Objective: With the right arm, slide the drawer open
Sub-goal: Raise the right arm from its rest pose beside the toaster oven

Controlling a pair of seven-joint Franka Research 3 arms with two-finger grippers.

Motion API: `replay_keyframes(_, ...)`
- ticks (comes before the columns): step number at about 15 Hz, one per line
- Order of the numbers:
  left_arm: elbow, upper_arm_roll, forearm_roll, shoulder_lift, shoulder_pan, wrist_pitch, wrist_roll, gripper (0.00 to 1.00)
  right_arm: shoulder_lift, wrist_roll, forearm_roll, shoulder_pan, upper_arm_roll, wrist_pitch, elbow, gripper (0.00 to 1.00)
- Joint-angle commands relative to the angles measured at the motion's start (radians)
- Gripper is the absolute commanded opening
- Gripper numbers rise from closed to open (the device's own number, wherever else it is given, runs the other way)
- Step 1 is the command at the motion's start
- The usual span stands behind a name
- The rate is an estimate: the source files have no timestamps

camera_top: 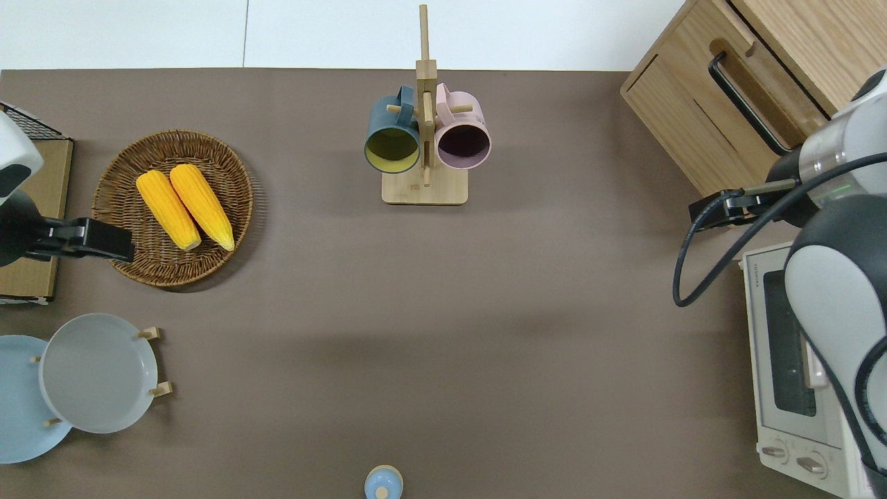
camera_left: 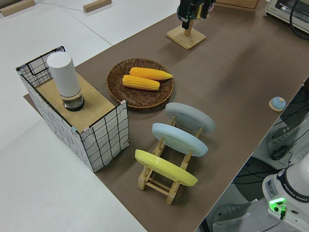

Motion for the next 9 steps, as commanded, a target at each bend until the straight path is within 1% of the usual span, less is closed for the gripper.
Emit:
replay_keyframes(1,0.010,0.000,0.018,-0.004,-0.007,-0.018,-0.010,0.99,0.006,0.046,-0.013,0.002,-0.003,0.022,0.019,0.985)
replay_keyframes(6,0.010,0.000,0.018,-0.004,-0.007,-0.018,-0.010,0.99,0.009,0.043,-0.005,-0.015,-0.011,0.024,0.024,0.985)
replay_keyframes(9,0.009,0.000,0.018,-0.004,-0.007,-0.018,-0.010,0.99,0.009,0.036,-0.003,-0.032,-0.008,0.024,0.026,0.985)
